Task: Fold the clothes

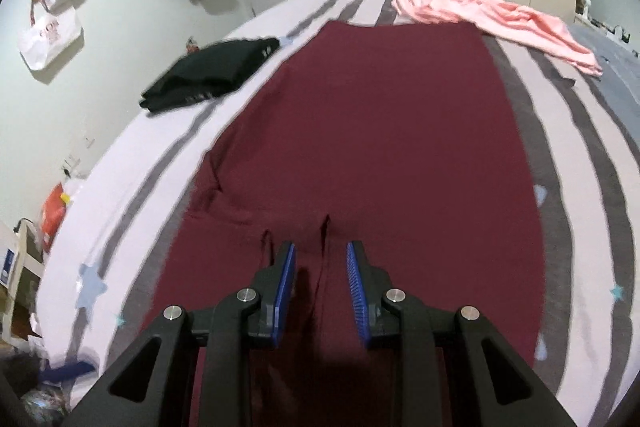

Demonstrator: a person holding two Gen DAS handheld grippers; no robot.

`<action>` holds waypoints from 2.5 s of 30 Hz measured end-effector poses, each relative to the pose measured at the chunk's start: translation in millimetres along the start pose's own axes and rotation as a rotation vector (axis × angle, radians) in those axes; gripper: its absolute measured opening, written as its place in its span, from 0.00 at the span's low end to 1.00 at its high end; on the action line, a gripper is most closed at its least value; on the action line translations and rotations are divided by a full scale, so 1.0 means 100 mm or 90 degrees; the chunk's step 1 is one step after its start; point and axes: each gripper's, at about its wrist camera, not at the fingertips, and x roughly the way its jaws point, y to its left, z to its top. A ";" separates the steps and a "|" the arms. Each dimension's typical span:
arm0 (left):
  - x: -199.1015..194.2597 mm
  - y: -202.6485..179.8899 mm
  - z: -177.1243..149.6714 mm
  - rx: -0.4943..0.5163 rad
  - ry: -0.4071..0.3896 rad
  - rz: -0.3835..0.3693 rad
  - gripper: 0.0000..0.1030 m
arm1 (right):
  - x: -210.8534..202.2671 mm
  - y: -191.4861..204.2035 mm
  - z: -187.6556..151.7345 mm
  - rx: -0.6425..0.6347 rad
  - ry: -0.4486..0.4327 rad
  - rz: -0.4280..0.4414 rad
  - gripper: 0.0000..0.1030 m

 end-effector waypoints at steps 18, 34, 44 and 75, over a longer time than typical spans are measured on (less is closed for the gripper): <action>1.35 0.33 0.81 0.089 0.027 0.050 0.35 | -0.38 0.32 -1.11 -0.078 0.068 0.020 0.24; 0.64 0.52 0.66 0.034 0.017 0.055 0.35 | -0.72 -0.15 -0.87 0.004 0.050 -0.055 0.24; -0.10 0.51 -0.17 0.006 0.053 0.022 0.42 | -0.93 -0.34 -1.06 0.024 0.053 -0.072 0.27; 0.09 0.20 -0.97 0.042 0.075 0.040 0.38 | -1.01 -0.44 -1.76 0.084 0.069 -0.003 0.42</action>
